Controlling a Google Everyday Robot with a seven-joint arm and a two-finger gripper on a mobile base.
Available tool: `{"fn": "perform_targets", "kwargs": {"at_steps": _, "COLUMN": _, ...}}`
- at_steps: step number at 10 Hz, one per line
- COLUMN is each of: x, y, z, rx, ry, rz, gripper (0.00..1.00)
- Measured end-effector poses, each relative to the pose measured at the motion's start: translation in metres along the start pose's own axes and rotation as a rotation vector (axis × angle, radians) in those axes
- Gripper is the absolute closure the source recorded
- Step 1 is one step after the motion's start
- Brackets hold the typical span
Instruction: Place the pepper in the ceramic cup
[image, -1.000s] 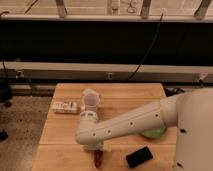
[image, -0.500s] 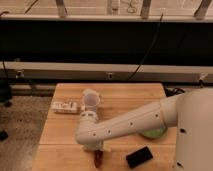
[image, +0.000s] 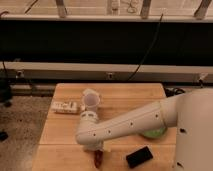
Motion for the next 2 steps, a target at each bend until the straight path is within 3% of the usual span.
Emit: {"fn": "perform_targets", "kwargs": {"at_steps": 2, "x": 0.0005, "y": -0.0007, "z": 0.0004, "rx": 0.004, "ry": -0.001, "rz": 0.001, "gripper": 0.20}}
